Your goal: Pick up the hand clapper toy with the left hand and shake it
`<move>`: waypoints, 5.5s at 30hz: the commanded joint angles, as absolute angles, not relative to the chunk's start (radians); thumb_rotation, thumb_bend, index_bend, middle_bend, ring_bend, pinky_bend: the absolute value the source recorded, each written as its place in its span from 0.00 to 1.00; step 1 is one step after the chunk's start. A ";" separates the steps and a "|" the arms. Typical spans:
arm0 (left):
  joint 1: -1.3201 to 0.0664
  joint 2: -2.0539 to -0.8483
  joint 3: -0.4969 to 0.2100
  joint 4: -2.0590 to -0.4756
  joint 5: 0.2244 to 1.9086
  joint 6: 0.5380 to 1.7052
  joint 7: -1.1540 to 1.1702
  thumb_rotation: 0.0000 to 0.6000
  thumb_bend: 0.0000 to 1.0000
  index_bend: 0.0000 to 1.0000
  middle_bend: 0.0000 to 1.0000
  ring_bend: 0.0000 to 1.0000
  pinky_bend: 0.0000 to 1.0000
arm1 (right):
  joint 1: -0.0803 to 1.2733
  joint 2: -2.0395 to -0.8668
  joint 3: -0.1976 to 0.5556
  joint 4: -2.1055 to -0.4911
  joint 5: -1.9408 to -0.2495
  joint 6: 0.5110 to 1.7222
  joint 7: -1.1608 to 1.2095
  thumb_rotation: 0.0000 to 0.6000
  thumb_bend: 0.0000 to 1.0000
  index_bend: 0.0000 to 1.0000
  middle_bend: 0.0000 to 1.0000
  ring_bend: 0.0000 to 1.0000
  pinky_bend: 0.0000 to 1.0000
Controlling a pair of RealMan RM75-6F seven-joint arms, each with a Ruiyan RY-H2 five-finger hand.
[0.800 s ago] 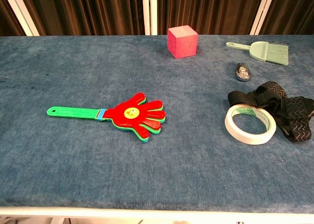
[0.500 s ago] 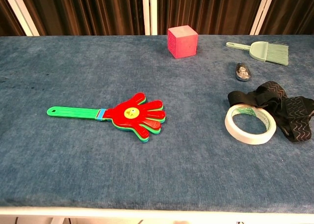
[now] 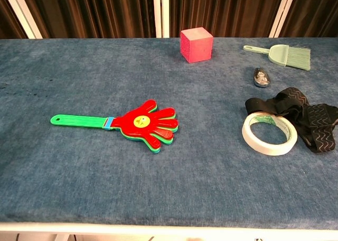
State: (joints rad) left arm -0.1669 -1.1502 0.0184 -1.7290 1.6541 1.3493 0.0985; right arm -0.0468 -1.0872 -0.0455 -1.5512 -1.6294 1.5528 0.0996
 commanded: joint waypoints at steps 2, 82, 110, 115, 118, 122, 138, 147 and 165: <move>-0.281 -1.227 -0.020 -1.737 1.594 1.180 0.108 1.00 0.19 0.00 0.00 0.00 0.00 | -0.048 -1.088 -0.045 -1.545 -1.627 1.553 0.108 1.00 0.21 0.00 0.00 0.00 0.00; -0.596 -1.589 -0.118 -1.453 1.292 1.040 0.137 1.00 0.49 0.73 0.98 0.98 0.99 | -0.043 -1.077 -0.033 -1.457 -1.562 1.499 0.235 1.00 0.21 0.00 0.00 0.00 0.00; -0.576 -1.559 -0.118 -1.416 1.362 1.122 0.095 1.00 0.25 0.49 1.00 1.00 1.00 | -0.039 -1.067 -0.037 -1.485 -1.555 1.480 0.204 1.00 0.21 0.00 0.00 0.00 0.00; -0.560 -1.591 -0.129 -1.379 1.400 1.187 0.025 1.00 0.26 0.99 1.00 1.00 1.00 | -0.039 -1.067 -0.037 -1.485 -1.551 1.476 0.203 1.00 0.22 0.00 0.00 0.00 0.00; -0.555 -1.603 -0.132 -1.359 1.418 1.211 -0.023 1.00 0.31 1.00 1.00 1.00 1.00 | -0.037 -1.068 -0.038 -1.485 -1.550 1.471 0.204 1.00 0.22 0.00 0.00 0.00 0.00; -0.549 -1.612 -0.140 -1.348 1.432 1.232 -0.090 1.00 0.41 1.00 1.00 1.00 1.00 | -0.036 -1.067 -0.040 -1.487 -1.550 1.467 0.202 1.00 0.22 0.00 0.00 0.00 0.00; -0.511 -1.604 -0.226 -1.430 1.331 1.268 -0.196 1.00 0.62 1.00 1.00 1.00 1.00 | -0.035 -1.066 -0.041 -1.489 -1.550 1.463 0.199 1.00 0.21 0.00 0.01 0.00 0.00; -0.445 -1.549 -0.456 -1.652 1.077 1.260 -0.514 1.00 0.63 1.00 1.00 1.00 1.00 | -0.033 -1.065 -0.042 -1.489 -1.545 1.452 0.200 1.00 0.21 0.00 0.02 0.00 0.00; -0.602 -1.613 -0.035 -1.024 1.783 1.377 -0.017 1.00 0.62 1.00 1.00 1.00 1.00 | -0.031 -1.061 -0.043 -1.497 -1.545 1.450 0.192 1.00 0.22 0.00 0.02 0.00 0.00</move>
State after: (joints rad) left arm -0.5682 -1.6080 -0.0842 -1.0679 1.7344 1.3779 -0.0571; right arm -0.0311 -1.0612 -0.0427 -1.4974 -1.5446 1.4501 0.1919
